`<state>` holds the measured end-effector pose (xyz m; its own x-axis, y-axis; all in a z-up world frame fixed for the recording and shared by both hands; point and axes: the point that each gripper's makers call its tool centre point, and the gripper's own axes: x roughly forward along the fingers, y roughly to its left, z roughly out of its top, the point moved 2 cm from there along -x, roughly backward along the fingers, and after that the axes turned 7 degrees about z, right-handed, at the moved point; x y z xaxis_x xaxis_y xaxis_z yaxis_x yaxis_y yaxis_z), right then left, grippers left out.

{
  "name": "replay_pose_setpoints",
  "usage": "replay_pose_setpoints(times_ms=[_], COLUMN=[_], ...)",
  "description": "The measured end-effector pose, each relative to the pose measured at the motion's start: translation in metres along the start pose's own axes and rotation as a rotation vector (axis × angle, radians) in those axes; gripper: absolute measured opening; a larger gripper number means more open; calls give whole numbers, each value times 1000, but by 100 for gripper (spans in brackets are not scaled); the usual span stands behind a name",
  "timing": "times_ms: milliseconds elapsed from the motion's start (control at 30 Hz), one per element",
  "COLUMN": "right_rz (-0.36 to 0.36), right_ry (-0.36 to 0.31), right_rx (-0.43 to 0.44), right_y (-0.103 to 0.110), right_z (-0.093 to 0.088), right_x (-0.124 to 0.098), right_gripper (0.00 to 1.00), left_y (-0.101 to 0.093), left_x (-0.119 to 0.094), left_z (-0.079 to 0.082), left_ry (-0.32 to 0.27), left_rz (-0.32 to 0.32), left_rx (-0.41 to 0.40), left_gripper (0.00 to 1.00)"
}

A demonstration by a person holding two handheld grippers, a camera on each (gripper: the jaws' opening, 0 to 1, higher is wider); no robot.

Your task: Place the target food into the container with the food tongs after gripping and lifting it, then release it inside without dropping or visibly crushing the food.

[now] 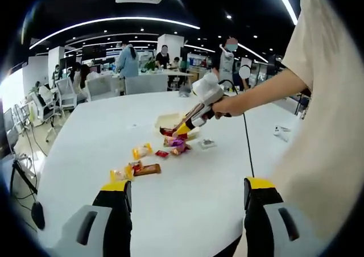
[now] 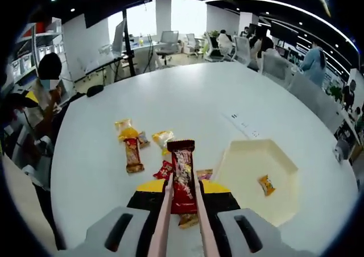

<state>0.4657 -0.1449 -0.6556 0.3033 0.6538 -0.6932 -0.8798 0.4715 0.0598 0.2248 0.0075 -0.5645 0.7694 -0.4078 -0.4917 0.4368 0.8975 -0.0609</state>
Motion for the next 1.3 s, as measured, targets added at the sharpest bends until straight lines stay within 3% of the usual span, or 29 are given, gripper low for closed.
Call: replay_pose_setpoints(times_ms=[1300], right_rz=[-105], right_ry=[-12], right_rx=[-19], right_y=[-76], right_z=[20], right_x=[-24], right_gripper=[21], left_y=[0], left_x=[13], left_z=[6], left_ry=[10], left_rz=[-14], left_rx=[3], left_gripper=[80])
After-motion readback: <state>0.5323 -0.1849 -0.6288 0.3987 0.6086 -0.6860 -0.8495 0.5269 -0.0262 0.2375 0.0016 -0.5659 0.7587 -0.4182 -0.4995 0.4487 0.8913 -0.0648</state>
